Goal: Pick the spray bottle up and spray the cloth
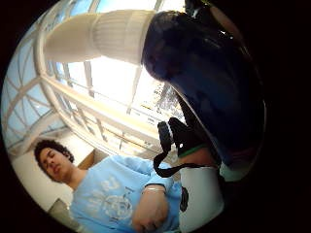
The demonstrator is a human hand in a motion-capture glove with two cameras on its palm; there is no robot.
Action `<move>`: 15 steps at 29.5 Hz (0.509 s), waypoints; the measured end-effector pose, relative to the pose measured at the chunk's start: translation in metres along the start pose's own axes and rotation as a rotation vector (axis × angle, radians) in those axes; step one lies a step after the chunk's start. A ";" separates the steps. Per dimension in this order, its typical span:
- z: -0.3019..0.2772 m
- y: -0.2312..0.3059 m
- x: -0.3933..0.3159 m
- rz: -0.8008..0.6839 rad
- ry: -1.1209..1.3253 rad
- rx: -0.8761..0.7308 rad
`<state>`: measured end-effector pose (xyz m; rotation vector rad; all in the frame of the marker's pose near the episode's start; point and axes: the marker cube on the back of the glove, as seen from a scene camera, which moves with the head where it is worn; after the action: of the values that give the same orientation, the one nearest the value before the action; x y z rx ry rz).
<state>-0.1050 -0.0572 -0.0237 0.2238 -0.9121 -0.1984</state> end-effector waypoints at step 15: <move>-0.175 0.159 0.042 0.239 0.668 0.062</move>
<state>0.0718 0.1026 -0.0521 0.2170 -0.2748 0.1267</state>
